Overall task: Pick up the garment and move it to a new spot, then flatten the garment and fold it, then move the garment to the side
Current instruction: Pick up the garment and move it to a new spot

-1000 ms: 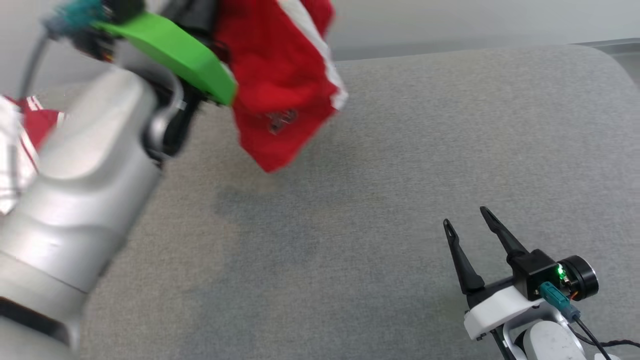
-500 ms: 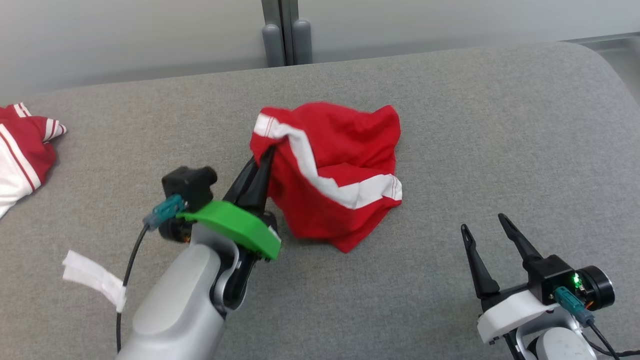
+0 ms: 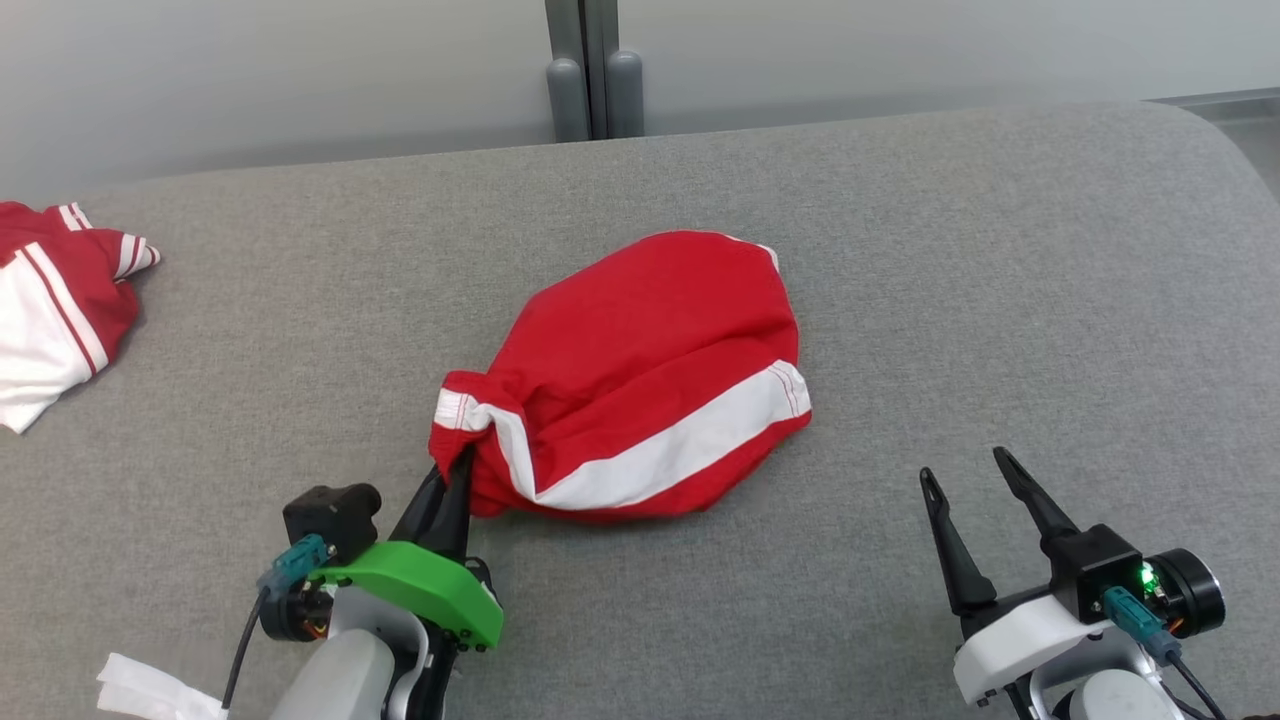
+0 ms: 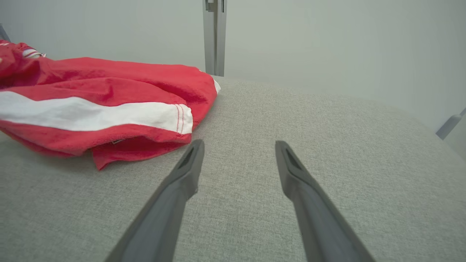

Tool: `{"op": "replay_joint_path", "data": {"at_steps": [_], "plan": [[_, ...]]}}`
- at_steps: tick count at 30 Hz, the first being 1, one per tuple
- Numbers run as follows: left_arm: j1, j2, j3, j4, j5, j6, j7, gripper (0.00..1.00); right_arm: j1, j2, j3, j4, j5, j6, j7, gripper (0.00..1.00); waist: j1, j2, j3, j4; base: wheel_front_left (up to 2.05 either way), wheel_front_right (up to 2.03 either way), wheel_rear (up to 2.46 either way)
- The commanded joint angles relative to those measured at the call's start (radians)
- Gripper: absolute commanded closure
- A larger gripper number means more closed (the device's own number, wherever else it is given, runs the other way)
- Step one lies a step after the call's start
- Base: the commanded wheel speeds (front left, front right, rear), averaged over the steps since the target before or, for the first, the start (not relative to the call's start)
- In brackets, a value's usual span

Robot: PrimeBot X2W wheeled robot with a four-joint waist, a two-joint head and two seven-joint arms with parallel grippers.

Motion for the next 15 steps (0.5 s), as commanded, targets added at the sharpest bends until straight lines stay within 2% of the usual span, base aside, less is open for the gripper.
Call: {"op": "replay_joint_path", "data": {"at_steps": [1, 2, 3, 15], "plan": [[0.022, -0.003, 0.006, 0.004, 0.008, -0.004, -0.004, 0.57, 0.001, -0.004, 0.003, 0.003, 0.003, -0.002, 0.0, 0.0, 0.0, 0.0, -0.004, 0.003, 0.0, 0.0, 0.0], [0.026, 0.0, 0.001, 0.006, 0.017, -0.004, -0.003, 0.2, 0.003, -0.004, 0.005, 0.004, 0.004, -0.002, 0.0, 0.0, 0.0, 0.0, -0.007, 0.004, 0.0, 0.0, 0.0], [0.03, 0.004, -0.003, 0.007, 0.025, -0.004, -0.003, 0.0, 0.006, -0.004, 0.008, 0.005, 0.005, -0.002, 0.0, 0.0, 0.0, 0.0, -0.01, 0.005, 0.0, 0.0, 0.0], [0.13, 0.059, 0.078, -0.081, 0.105, -0.004, -0.002, 0.0, 0.034, -0.004, 0.006, 0.014, -0.009, -0.002, 0.0, 0.0, 0.0, 0.0, -0.071, 0.017, 0.0, 0.0, 0.0]]}}
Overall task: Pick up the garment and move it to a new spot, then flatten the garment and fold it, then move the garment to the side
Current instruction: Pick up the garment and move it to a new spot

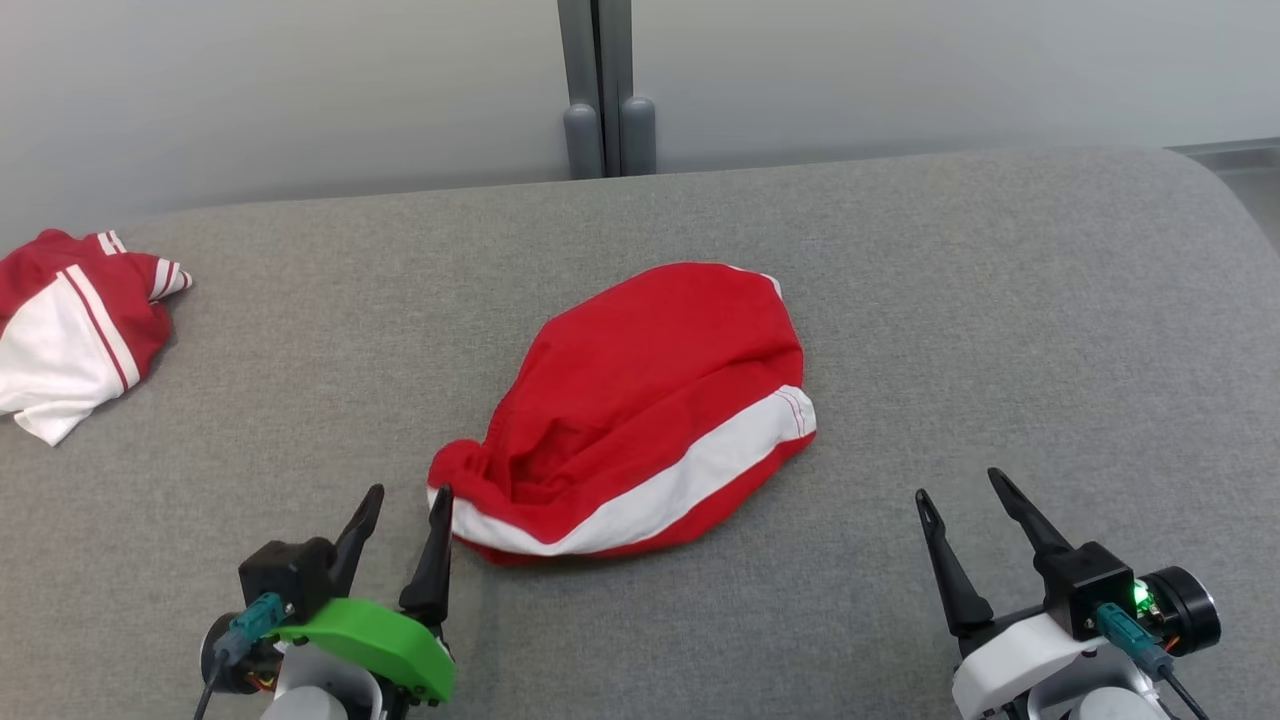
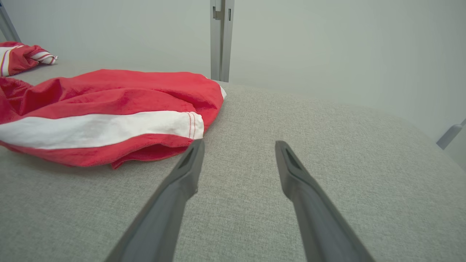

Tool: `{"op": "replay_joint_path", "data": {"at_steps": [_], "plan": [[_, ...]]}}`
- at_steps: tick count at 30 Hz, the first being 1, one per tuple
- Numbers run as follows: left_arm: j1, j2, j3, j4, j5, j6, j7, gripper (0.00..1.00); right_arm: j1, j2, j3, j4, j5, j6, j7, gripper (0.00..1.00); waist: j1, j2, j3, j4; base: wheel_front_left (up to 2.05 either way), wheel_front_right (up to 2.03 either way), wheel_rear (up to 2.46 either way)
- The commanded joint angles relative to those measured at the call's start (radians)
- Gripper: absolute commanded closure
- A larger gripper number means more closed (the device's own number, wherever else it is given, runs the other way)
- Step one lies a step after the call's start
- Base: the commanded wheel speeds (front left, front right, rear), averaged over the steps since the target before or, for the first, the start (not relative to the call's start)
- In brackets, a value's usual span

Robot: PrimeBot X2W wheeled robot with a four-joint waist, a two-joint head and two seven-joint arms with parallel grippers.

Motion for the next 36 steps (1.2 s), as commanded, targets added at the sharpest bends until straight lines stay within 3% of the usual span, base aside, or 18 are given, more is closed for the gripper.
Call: {"op": "replay_joint_path", "data": {"at_steps": [1, 16, 36], "plan": [[0.028, 0.011, 0.017, -0.02, 0.025, -0.004, -0.001, 0.0, 0.014, -0.004, -0.006, 0.001, -0.002, -0.002, 0.0, 0.0, 0.0, 0.0, -0.018, 0.003, 0.0, 0.0, 0.0], [0.202, -0.087, 0.175, -0.153, 0.128, -0.004, -0.001, 0.0, 0.025, -0.004, -0.018, -0.013, 0.03, -0.002, 0.0, 0.0, 0.0, 0.0, -0.066, 0.004, 0.0, 0.0, 0.0], [0.292, -0.13, 0.216, -0.215, 0.188, -0.004, -0.001, 0.0, 0.032, -0.004, 0.0, 0.001, 0.08, -0.002, 0.0, 0.0, 0.0, 0.0, -0.078, 0.009, 0.0, 0.0, 0.0]]}}
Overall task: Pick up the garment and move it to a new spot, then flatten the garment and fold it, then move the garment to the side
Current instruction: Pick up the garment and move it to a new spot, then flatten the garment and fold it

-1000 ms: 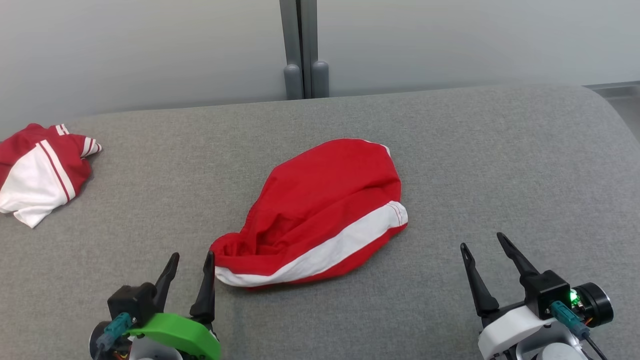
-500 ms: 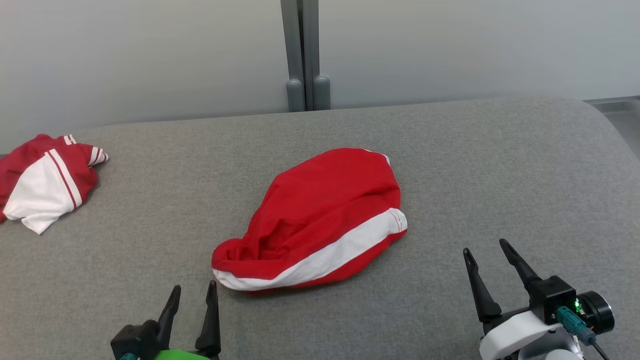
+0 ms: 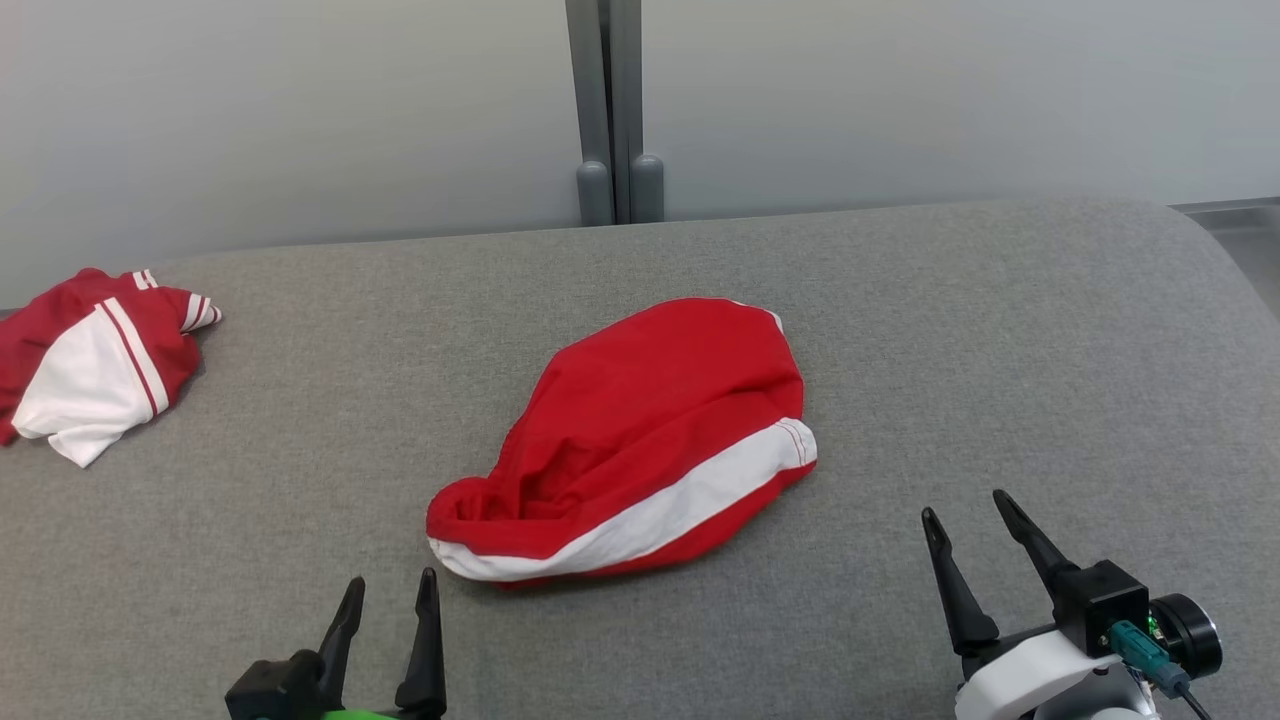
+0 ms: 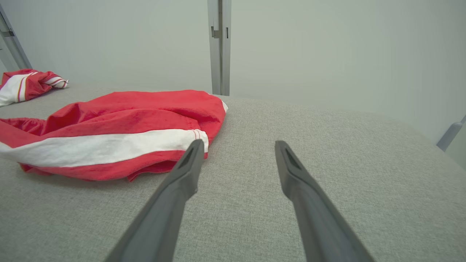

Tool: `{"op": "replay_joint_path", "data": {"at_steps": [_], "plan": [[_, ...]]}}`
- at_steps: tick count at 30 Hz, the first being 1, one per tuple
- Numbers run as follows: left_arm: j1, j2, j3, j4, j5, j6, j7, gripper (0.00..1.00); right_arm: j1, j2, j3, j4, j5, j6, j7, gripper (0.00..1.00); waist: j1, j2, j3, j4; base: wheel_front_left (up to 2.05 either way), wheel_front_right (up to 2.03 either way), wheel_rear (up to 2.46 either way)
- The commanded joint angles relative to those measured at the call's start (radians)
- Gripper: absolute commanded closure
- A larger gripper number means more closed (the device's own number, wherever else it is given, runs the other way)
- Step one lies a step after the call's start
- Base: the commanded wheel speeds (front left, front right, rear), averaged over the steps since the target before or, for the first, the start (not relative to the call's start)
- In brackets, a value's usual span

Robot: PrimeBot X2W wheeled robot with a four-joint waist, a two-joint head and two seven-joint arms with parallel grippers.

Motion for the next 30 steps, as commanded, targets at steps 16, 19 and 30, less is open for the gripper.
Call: {"op": "replay_joint_path", "data": {"at_steps": [16, 19, 30], "plan": [[0.015, -0.001, 0.006, -0.033, -0.002, -0.004, -0.001, 0.0, -0.029, -0.004, -0.001, 0.011, 0.015, -0.002, 0.0, 0.0, 0.0, 0.0, 0.005, 0.015, 0.0, 0.0, 0.0], [0.003, -0.001, -0.003, -0.039, -0.003, -0.004, -0.001, 0.0, -0.066, -0.004, 0.005, 0.036, 0.011, -0.002, 0.0, 0.0, 0.0, 0.0, 0.013, 0.024, 0.0, 0.0, 0.0], [-0.026, 0.0, -0.024, -0.045, 0.016, -0.004, -0.001, 0.0, -0.329, -0.004, 0.046, 0.377, -0.07, -0.002, 0.0, 0.0, 0.0, 0.0, 0.049, 0.098, 0.0, 0.0, 0.0]]}}
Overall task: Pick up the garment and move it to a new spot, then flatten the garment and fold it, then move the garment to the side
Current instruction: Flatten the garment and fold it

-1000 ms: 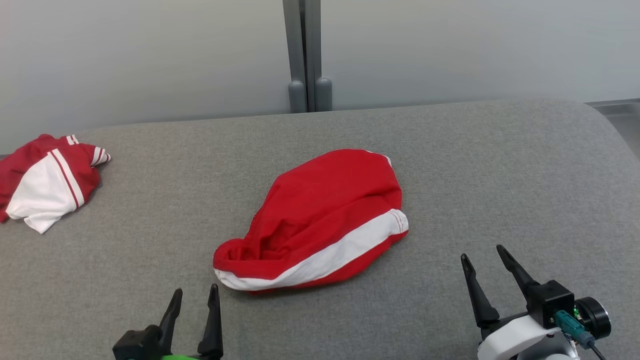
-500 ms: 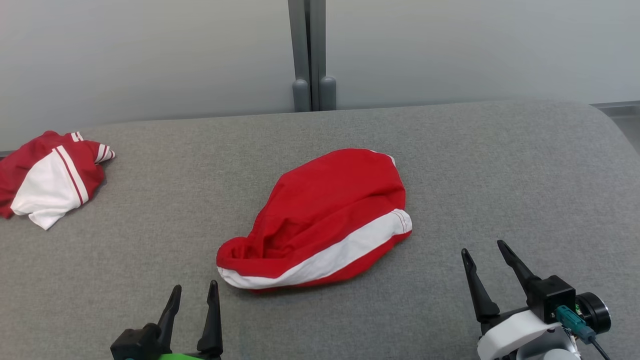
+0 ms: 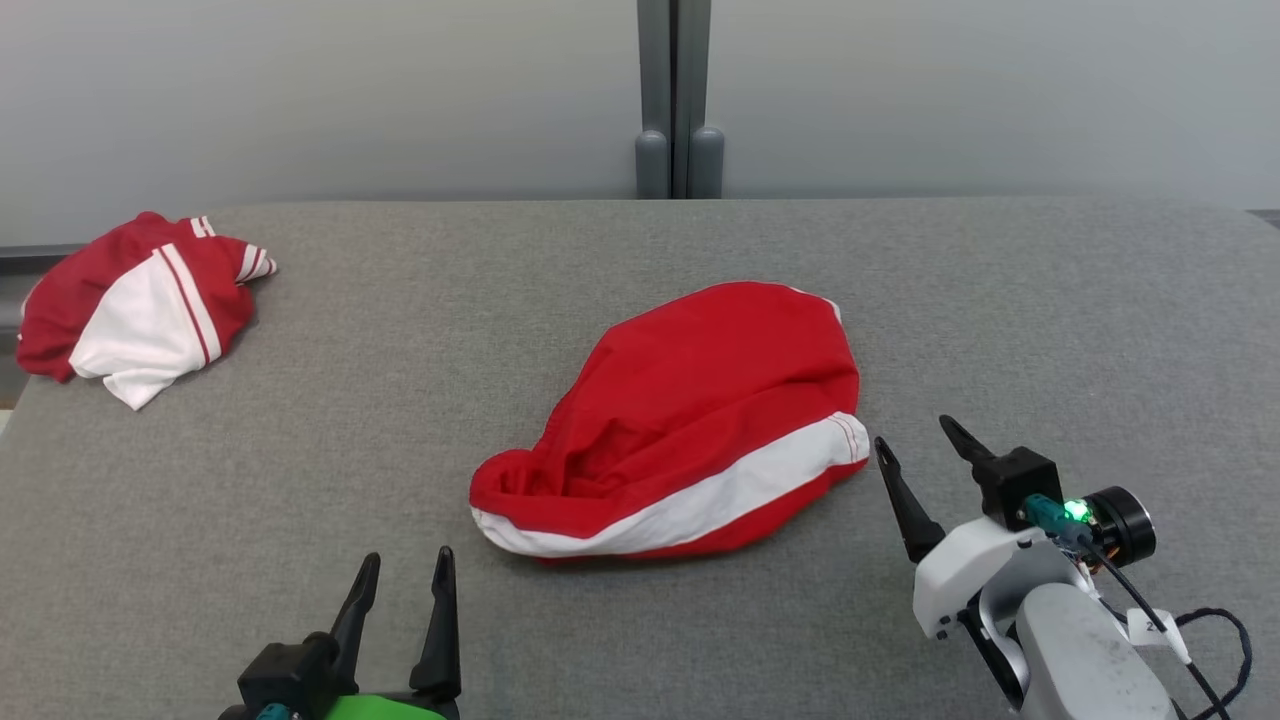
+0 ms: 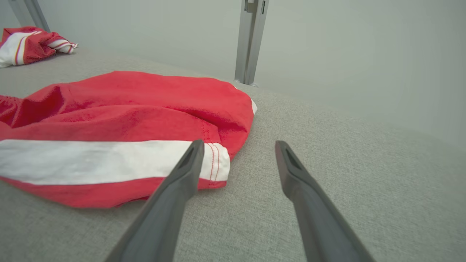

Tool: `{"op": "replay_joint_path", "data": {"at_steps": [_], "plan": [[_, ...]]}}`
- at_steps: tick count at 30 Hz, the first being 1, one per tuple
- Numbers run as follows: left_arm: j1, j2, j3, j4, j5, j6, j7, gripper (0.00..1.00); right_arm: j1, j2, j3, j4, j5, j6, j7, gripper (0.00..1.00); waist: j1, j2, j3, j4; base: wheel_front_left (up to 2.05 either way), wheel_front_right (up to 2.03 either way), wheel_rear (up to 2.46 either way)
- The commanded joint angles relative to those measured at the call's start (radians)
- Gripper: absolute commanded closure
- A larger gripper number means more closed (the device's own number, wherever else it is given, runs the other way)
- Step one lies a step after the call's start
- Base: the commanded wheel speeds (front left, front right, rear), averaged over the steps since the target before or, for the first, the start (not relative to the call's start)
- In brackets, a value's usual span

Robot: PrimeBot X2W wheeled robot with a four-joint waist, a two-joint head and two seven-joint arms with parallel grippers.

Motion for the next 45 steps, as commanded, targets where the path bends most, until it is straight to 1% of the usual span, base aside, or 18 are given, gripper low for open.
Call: {"op": "replay_joint_path", "data": {"at_steps": [1, 4, 9, 15, 20, 24, 25, 27, 32, 38, 39, 40, 41, 42, 43, 44, 45], "plan": [[-0.02, 0.002, 0.003, -0.001, 0.0, -0.004, -0.001, 0.0, -0.04, -0.005, 0.003, 0.05, 0.014, -0.001, 0.004, 0.0, 0.0, 0.0, 0.022, 0.027, 0.0, 0.0, 0.0], [-0.03, 0.002, -0.001, -0.002, -0.004, -0.004, -0.001, 0.0, -0.111, -0.009, 0.018, 0.158, 0.068, -0.002, 0.024, 0.0, 0.0, 0.0, 0.043, 0.047, 0.0, 0.0, 0.0], [-0.045, 0.002, -0.013, 0.001, -0.008, -0.004, -0.001, 0.0, -0.21, -0.037, 0.092, 0.295, 0.18, -0.001, 0.065, 0.0, 0.0, 0.0, 0.071, 0.079, 0.0, 0.0, 0.0], [-0.055, 0.002, -0.017, 0.007, -0.013, -0.004, -0.001, 0.0, -0.277, -0.071, 0.216, 0.374, 0.315, -0.001, 0.123, 0.0, 0.0, 0.0, 0.083, 0.097, 0.0, 0.0, 0.0], [-0.059, 0.002, -0.019, 0.009, -0.017, -0.004, -0.001, 0.0, -0.291, -0.1, 0.33, 0.369, 0.43, -0.001, 0.16, 0.0, 0.0, 0.0, 0.086, 0.1, 0.0, 0.0, 0.0], [-0.057, 0.002, -0.019, 0.009, -0.015, -0.004, -0.001, 0.0, -0.28, -0.119, 0.43, 0.333, 0.524, -0.001, 0.191, 0.0, 0.0, 0.0, 0.085, 0.096, 0.0, 0.0, 0.0], [-0.056, 0.002, -0.019, 0.008, -0.016, -0.004, -0.001, 0.0, -0.276, -0.134, 0.482, 0.31, 0.566, -0.001, 0.208, 0.0, 0.0, 0.0, 0.086, 0.093, 0.0, 0.0, 0.0], [-0.058, 0.002, -0.019, 0.007, -0.018, -0.004, -0.001, 0.0, -0.28, -0.152, 0.535, 0.283, 0.609, -0.001, 0.216, 0.0, 0.0, 0.0, 0.088, 0.09, 0.0, 0.0, 0.0], [-0.063, 0.002, -0.022, 0.006, -0.017, -0.004, -0.001, 0.0, -0.309, -0.189, 0.628, 0.253, 0.67, -0.001, 0.208, 0.0, 0.0, 0.0, 0.094, 0.089, 0.0, 0.0, 0.0], [-0.066, 0.002, -0.031, 0.01, -0.016, -0.004, -0.001, 0.0, -0.344, -0.214, 0.708, 0.28, 0.714, -0.001, 0.188, 0.0, 0.0, 0.0, 0.103, 0.098, 0.0, 0.0, 0.0], [-0.068, 0.002, -0.033, 0.011, -0.016, -0.004, -0.001, 0.0, -0.352, -0.215, 0.722, 0.288, 0.718, -0.001, 0.184, 0.18, 0.0, 0.0, 0.104, 0.1, 0.0, 0.0, 0.0], [-0.069, 0.002, -0.033, 0.011, -0.016, -0.005, -0.001, 0.0, -0.356, -0.215, 0.732, 0.294, 0.723, -0.001, 0.183, 0.42, 0.0, 0.0, 0.105, 0.102, 0.0, 0.0, 0.0], [-0.07, 0.002, -0.034, 0.011, -0.015, -0.005, -0.001, 0.0, -0.36, -0.215, 0.743, 0.301, 0.73, -0.001, 0.179, 0.59, 0.0, 0.0, 0.105, 0.103, 0.0, 0.0, 0.0], [-0.07, 0.002, -0.034, 0.012, -0.015, -0.005, -0.001, 0.0, -0.363, -0.215, 0.752, 0.306, 0.737, -0.001, 0.175, 0.67, 0.0, 0.0, 0.105, 0.104, 0.0, 0.0, 0.0], [-0.069, 0.002, -0.034, 0.012, -0.014, -0.005, -0.001, 0.0, -0.367, -0.214, 0.762, 0.311, 0.746, -0.001, 0.173, 0.8, 0.0, 0.0, 0.105, 0.104, 0.0, 0.0, 0.0], [-0.067, 0.002, -0.033, 0.012, -0.014, -0.005, -0.001, 0.0, -0.371, -0.214, 0.77, 0.315, 0.753, -0.001, 0.169, 0.87, 0.0, 0.0, 0.104, 0.104, 0.0, 0.0, 0.0], [-0.064, 0.002, -0.031, 0.012, -0.013, -0.005, -0.001, 0.0, -0.374, -0.216, 0.779, 0.318, 0.759, -0.001, 0.161, 1.0, 0.0, 0.0, 0.102, 0.102, 0.0, 0.0, 0.0]]}}
